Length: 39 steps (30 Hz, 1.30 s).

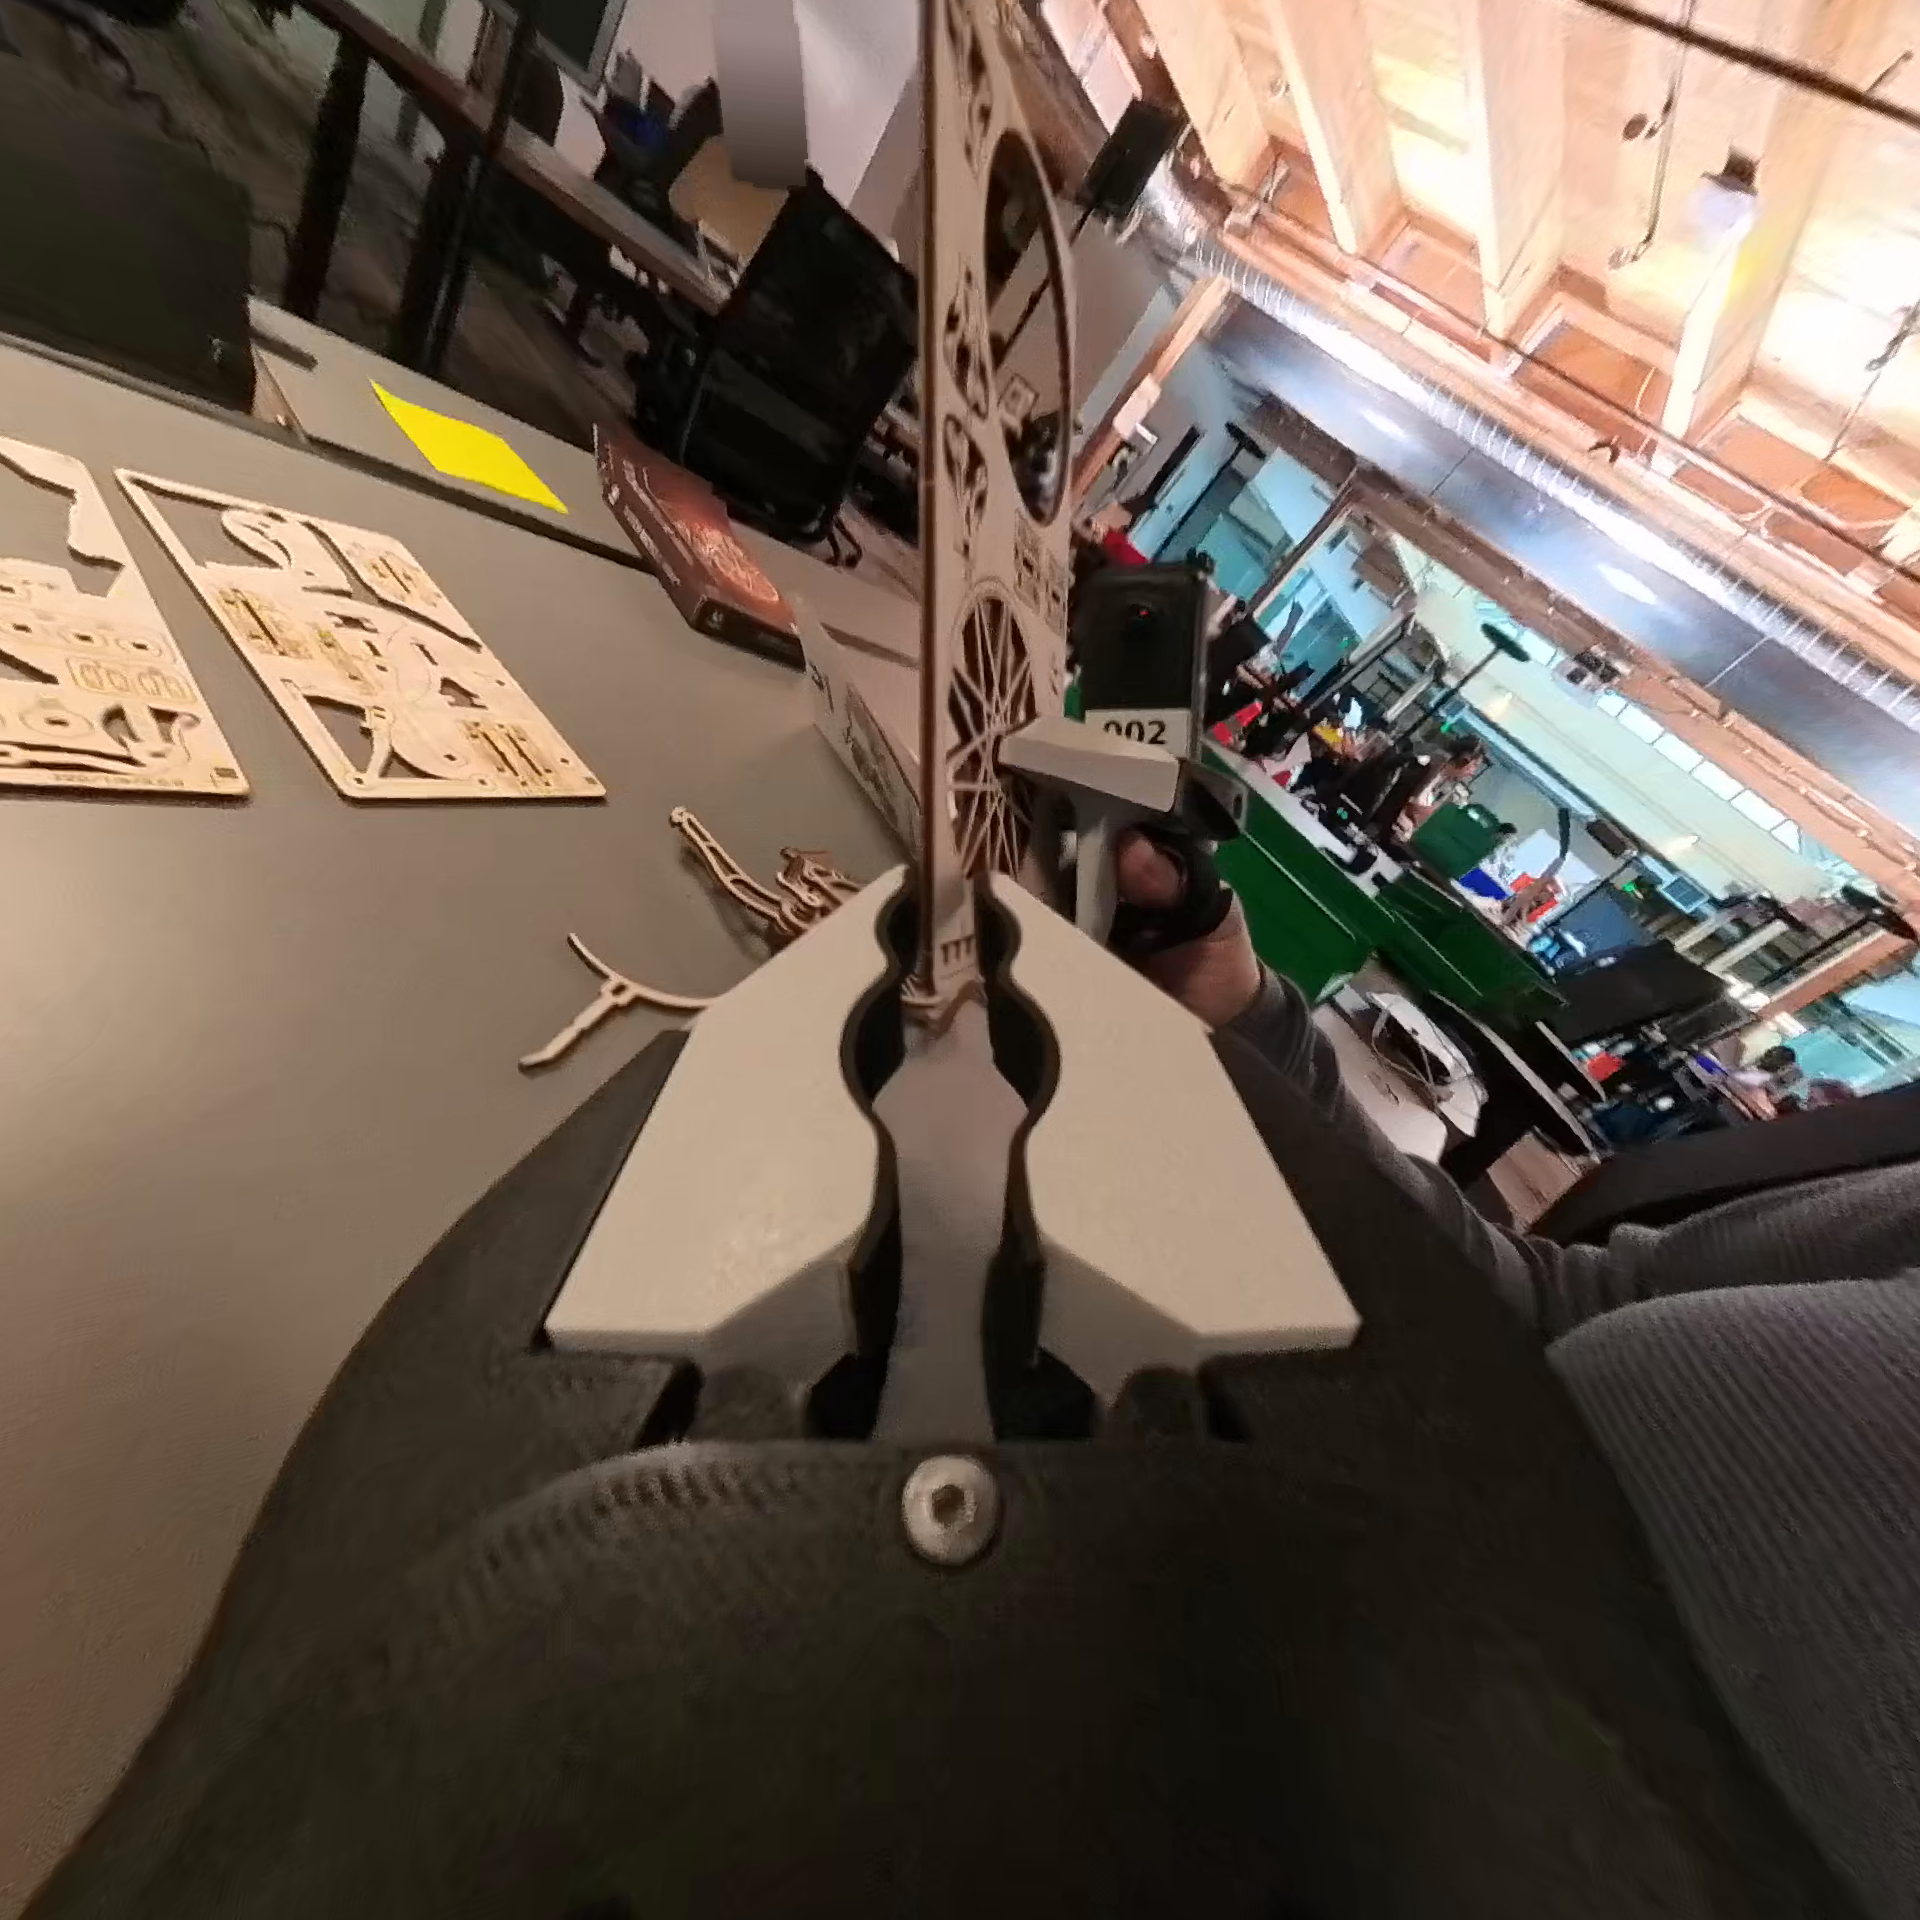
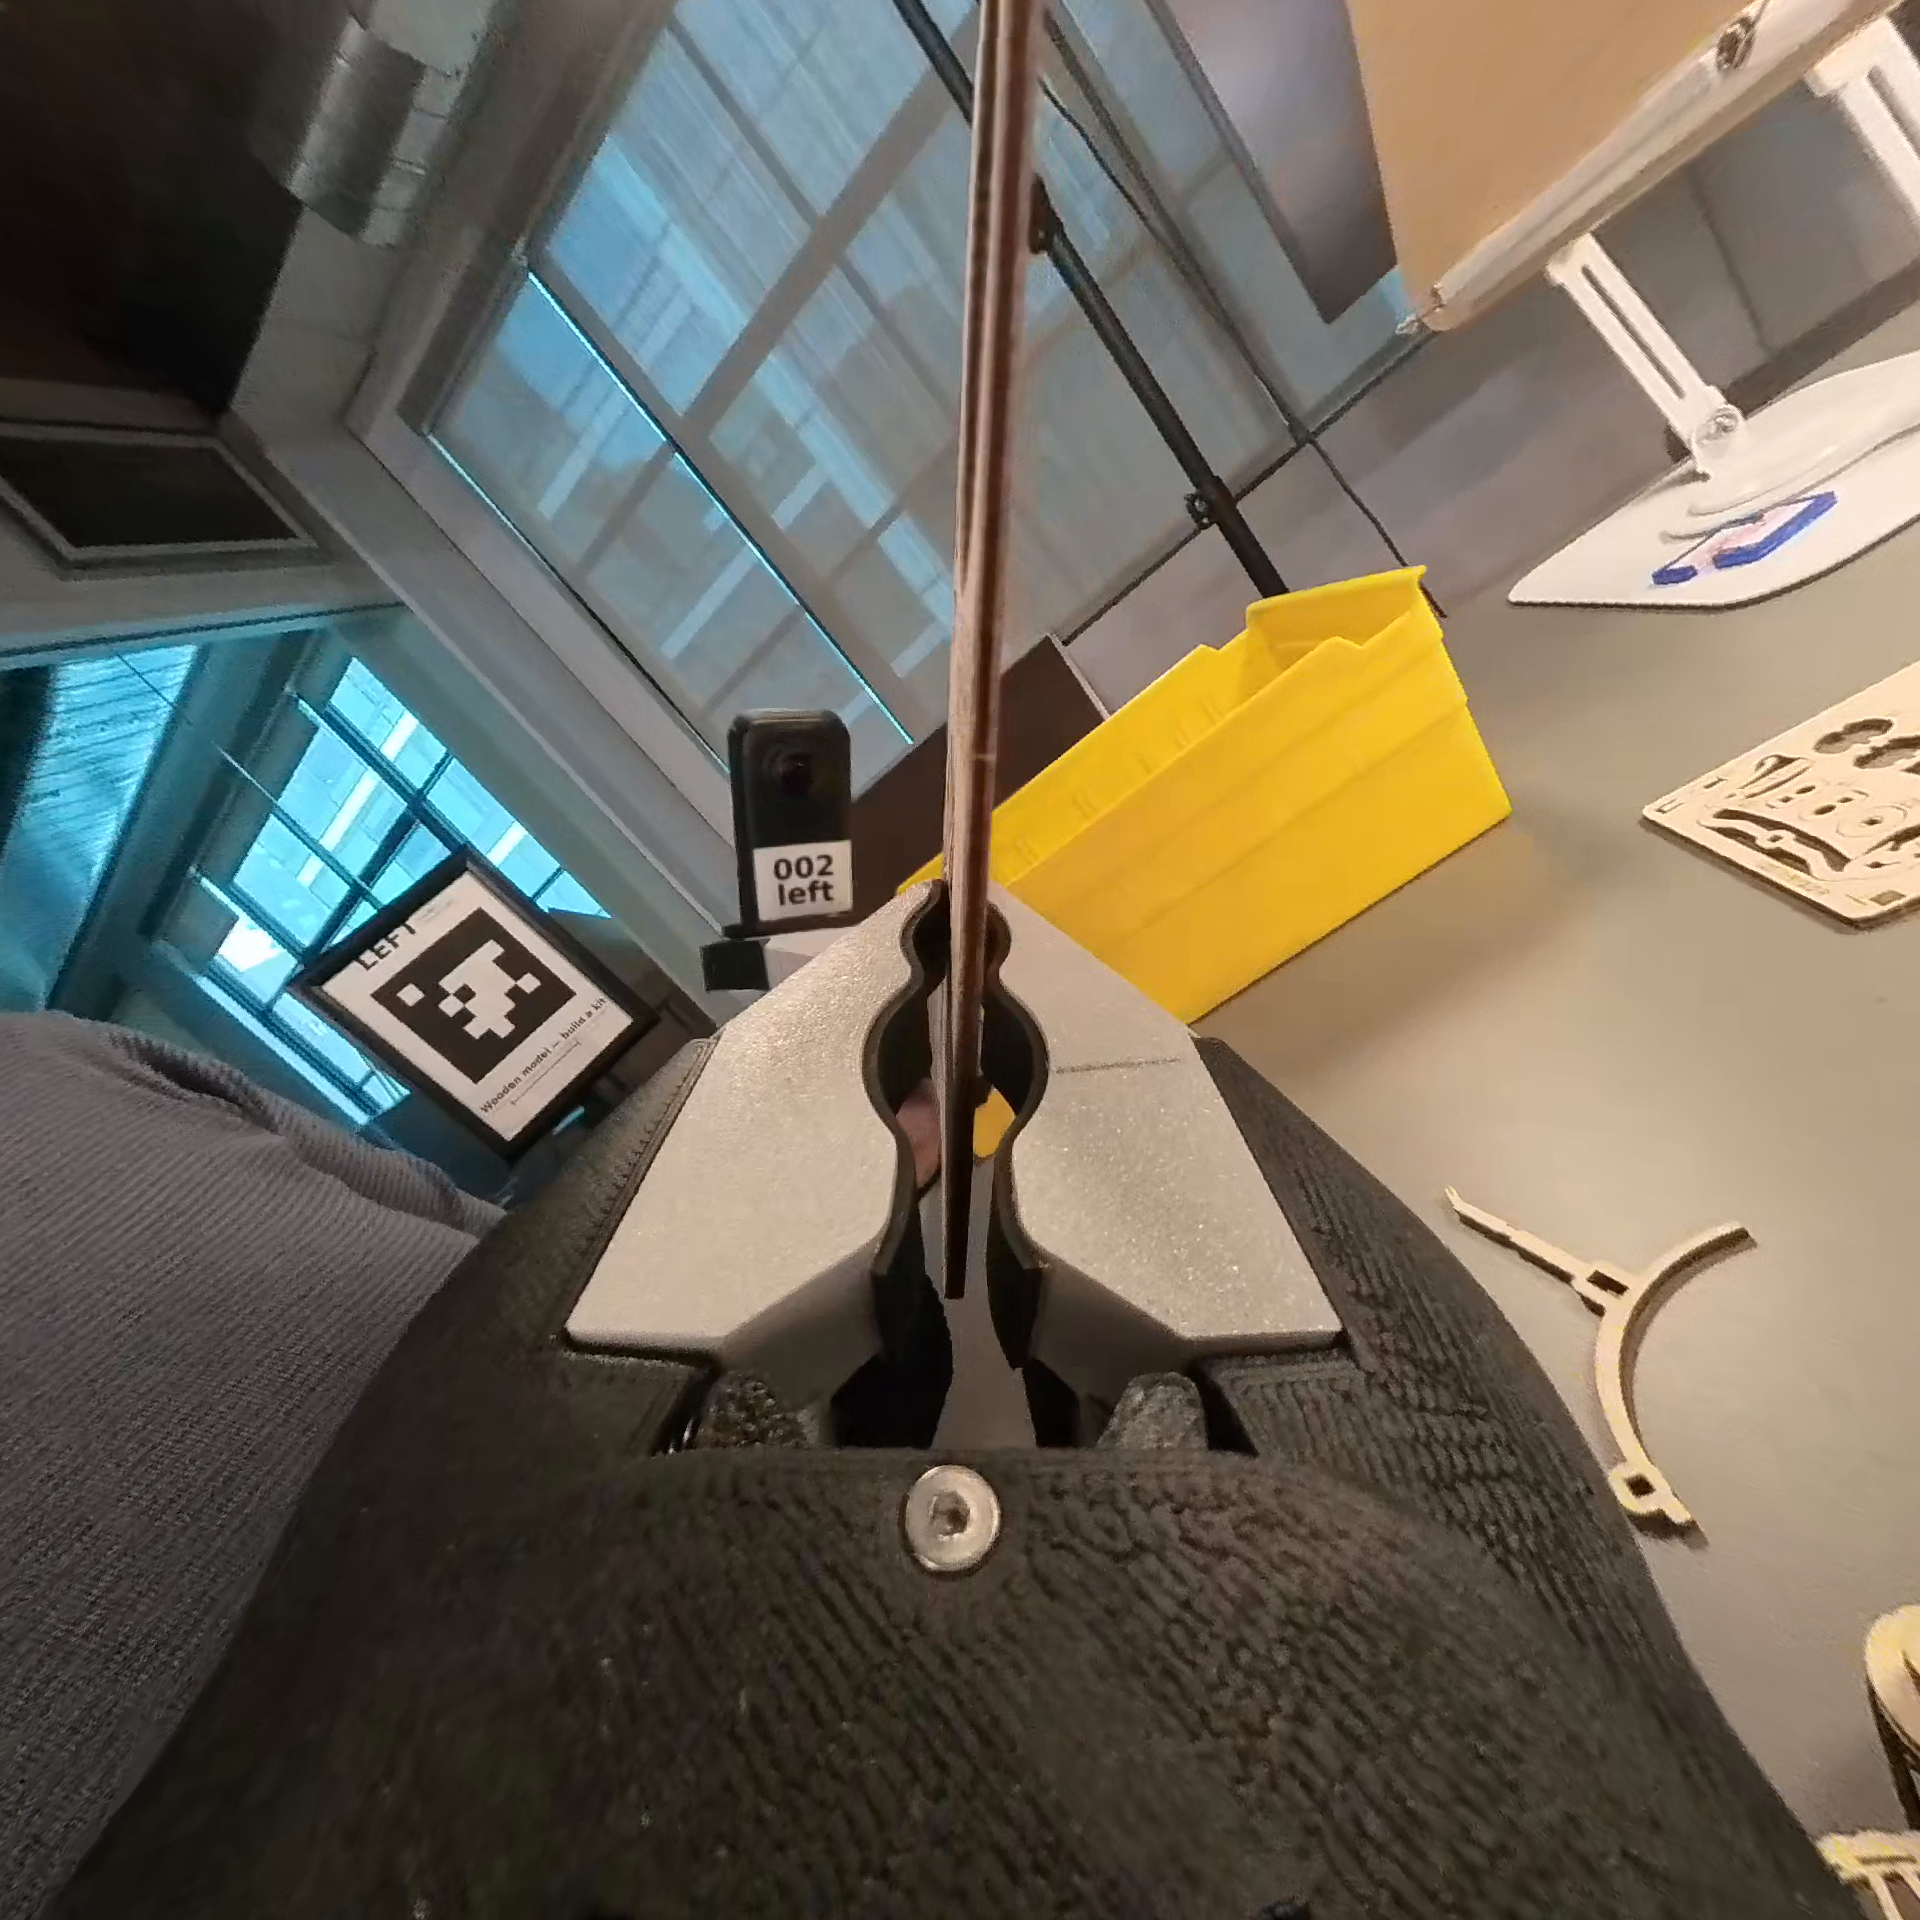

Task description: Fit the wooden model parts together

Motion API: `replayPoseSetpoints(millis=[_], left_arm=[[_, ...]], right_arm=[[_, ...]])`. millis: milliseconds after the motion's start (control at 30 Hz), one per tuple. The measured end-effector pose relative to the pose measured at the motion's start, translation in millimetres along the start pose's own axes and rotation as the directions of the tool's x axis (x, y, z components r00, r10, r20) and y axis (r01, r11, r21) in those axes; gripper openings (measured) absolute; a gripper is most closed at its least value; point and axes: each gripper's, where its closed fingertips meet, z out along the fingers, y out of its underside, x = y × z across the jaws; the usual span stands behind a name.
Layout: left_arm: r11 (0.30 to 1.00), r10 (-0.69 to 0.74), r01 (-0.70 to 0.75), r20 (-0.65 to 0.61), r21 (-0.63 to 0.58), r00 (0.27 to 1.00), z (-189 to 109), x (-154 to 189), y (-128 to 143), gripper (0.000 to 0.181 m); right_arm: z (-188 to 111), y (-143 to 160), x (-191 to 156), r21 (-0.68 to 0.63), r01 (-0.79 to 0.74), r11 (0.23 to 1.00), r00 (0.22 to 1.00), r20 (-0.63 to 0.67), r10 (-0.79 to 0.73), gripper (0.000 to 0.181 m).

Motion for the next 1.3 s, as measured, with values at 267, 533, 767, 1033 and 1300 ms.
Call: replayPoseSetpoints(millis=[267, 533, 767, 1033, 1300], left_arm=[[0.992, 0.097, -0.098, -0.015, -0.082, 0.995, 0.8, 8.0, 2.9, 0.003], [0.930, 0.359, -0.352, 0.062, -0.100, 0.931, 0.3, 11.5, 7.0, 0.002], [0.981, 0.185, -0.183, 0.028, -0.058, 0.982, 1.1, 6.5, 3.9, 0.001], [0.998, 0.056, -0.057, 0.110, 0.005, 0.992, -0.2, -9.9, -1.5, 0.001], [0.981, 0.076, -0.087, 0.068, 0.174, 0.995, -65.0, 49.4, -58.2, 0.001]], right_arm=[[-3.0, -0.9, 0.8, -0.013, 0.023, 1.000, 1.000, -0.006, -0.023, 0.001], [-5.0, 6.4, 22.4, -0.072, 0.101, 0.992, 0.977, -0.179, -0.112, 0.002], [-2.8, 6.6, 26.1, -0.025, 0.013, 1.000, 0.990, -0.138, -0.017, 0.003], [-4.7, 7.0, 38.8, 0.001, -0.084, 0.996, 0.978, -0.194, 0.083, 0.040], [-31.1, -23.6, 2.8, 0.014, 0.117, 0.993, 0.976, -0.188, -0.112, 0.046]])
